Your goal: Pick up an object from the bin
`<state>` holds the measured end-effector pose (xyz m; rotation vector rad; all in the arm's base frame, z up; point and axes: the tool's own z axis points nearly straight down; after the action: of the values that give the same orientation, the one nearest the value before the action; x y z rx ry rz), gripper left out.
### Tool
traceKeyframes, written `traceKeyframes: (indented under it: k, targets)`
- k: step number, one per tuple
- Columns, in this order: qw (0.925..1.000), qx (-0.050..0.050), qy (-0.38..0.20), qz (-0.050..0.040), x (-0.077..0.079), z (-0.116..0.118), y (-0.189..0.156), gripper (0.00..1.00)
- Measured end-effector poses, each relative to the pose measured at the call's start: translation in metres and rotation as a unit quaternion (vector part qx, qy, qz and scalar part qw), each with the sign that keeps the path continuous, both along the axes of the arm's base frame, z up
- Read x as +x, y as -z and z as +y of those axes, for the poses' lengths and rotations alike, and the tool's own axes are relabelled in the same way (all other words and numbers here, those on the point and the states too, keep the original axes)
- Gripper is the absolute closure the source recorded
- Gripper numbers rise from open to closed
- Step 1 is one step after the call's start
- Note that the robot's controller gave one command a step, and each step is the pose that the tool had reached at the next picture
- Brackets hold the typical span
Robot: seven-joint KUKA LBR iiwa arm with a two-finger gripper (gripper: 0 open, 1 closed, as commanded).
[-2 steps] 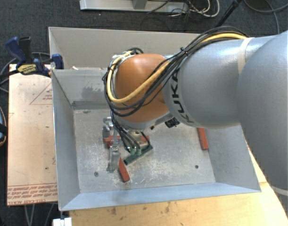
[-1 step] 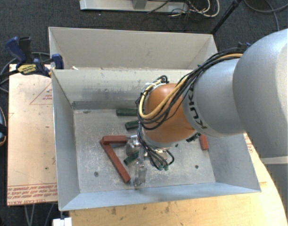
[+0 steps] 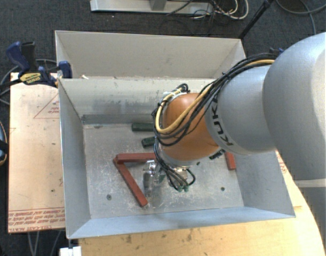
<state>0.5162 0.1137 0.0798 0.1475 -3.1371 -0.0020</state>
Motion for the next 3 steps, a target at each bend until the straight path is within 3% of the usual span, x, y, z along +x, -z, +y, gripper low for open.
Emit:
traceKeyframes:
  k: [1, 2, 3]
  targets:
    - [1.0, 0.0, 0.0, 0.0001, 0.0, 0.0, 0.0, 0.0]
    - [0.9992, 0.002, -0.039, -0.0015, -0.003, 0.081, 0.01, 0.0]
    - [0.9843, 0.0, -0.177, -0.0054, 0.022, 0.066, -0.122, 0.0]
